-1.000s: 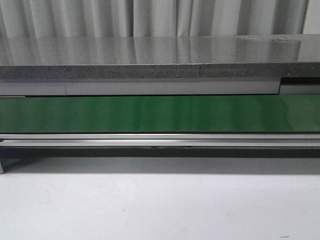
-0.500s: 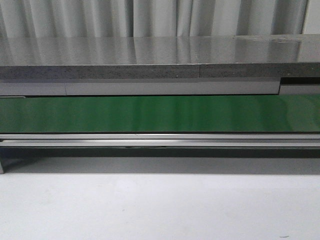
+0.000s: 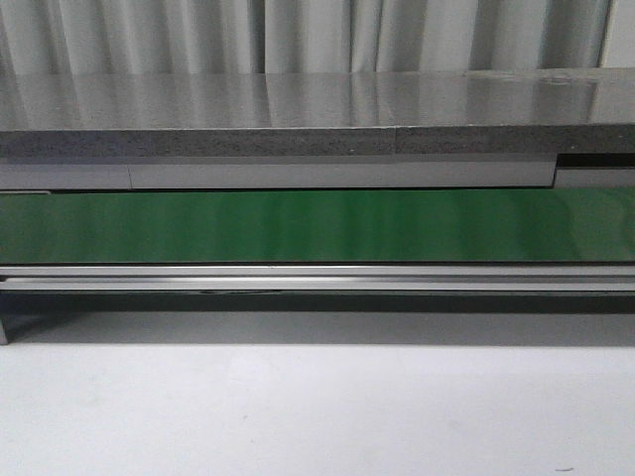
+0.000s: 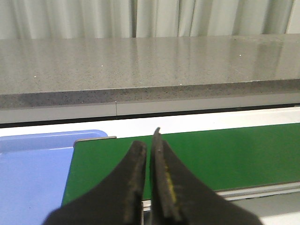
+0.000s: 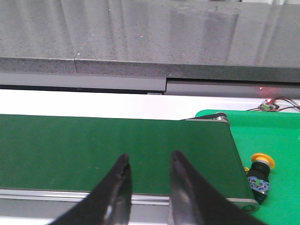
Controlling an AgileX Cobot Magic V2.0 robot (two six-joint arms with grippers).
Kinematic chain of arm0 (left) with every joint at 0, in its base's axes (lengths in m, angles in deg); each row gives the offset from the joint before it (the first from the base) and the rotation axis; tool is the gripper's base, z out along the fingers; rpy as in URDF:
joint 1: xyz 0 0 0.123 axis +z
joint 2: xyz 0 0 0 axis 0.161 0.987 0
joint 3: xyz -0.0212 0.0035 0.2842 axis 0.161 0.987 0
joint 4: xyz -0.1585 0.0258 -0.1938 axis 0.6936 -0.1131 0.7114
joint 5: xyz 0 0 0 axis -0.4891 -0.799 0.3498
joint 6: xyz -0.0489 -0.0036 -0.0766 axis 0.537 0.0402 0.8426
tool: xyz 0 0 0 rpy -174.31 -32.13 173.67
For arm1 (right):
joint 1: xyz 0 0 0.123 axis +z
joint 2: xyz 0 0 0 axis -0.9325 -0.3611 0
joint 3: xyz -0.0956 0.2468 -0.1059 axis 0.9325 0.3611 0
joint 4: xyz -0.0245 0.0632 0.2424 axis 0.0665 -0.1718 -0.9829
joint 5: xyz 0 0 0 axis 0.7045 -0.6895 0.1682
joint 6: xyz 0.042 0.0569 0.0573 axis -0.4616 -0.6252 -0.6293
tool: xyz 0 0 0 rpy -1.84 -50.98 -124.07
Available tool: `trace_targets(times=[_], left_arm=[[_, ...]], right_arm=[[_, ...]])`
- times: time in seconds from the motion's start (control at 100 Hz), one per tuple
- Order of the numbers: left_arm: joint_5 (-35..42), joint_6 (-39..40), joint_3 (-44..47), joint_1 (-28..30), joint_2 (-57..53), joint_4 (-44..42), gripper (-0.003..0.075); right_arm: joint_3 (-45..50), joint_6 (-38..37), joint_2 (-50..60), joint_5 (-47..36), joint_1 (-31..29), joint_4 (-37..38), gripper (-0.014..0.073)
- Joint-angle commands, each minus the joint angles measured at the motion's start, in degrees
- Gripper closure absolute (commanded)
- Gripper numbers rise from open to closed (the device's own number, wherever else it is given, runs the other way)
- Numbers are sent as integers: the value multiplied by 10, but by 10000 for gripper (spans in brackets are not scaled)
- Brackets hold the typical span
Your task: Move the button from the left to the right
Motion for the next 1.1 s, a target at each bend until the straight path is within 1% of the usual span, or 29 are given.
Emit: trace_targets(times=[0.0,0.11,0.16,1.09], left_arm=[[50,2,-17,-5,6,5,715],[50,2,-17,-5,6,5,715],[50,2,-17,-5,6,5,715],[50,2,-17,-5,6,5,715]], right_arm=[[-15,4,-1,-46,0,1,535],[-15,4,-1,-50,0,1,669],[-15,4,-1,-53,0,1,657],[-15,4,0,-46,0,1,662]])
